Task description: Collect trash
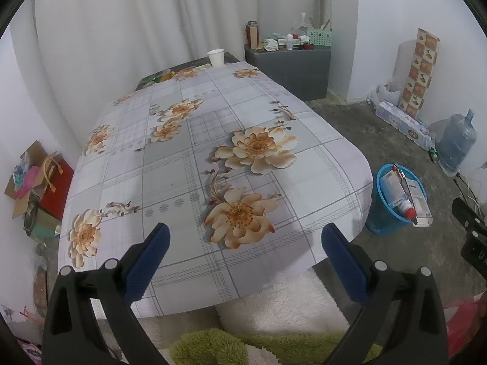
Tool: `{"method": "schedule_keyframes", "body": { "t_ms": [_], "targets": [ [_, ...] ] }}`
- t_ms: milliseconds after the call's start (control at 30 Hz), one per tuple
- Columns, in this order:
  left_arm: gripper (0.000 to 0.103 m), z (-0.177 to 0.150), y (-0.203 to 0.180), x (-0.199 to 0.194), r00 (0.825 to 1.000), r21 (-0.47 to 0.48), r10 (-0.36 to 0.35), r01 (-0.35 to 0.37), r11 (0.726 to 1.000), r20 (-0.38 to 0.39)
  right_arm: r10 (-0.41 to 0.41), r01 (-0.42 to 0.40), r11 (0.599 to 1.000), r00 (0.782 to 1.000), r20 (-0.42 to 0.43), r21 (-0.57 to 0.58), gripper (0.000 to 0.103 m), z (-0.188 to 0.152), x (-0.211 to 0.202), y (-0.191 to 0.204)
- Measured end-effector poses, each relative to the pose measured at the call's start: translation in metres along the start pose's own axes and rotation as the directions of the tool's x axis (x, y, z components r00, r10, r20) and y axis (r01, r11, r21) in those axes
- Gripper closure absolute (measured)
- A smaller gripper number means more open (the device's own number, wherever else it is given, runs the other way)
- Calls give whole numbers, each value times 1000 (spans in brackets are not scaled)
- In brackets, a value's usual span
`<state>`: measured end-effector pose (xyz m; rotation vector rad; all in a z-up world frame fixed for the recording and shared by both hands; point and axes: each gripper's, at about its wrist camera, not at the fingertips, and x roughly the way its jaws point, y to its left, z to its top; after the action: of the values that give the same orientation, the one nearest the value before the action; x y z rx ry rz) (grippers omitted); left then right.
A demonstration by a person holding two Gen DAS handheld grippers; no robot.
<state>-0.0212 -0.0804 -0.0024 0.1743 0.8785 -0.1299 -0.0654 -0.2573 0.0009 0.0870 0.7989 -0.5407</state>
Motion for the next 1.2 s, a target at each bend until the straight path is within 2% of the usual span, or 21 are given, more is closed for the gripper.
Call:
{"method": "schedule_keyframes", "body": {
  "t_ms": [433,1200],
  "targets": [
    [5,-2,-5,-5,1000,-4,-22,22,1000,11,-5,5,1000,1000,4,-6,8,0,0,-1],
    [5,-3,2,-7,1000,-20,-8,8,1000,14,-10,10,1000,1000,6,-13,8,-1,-3,3]
  ]
}}
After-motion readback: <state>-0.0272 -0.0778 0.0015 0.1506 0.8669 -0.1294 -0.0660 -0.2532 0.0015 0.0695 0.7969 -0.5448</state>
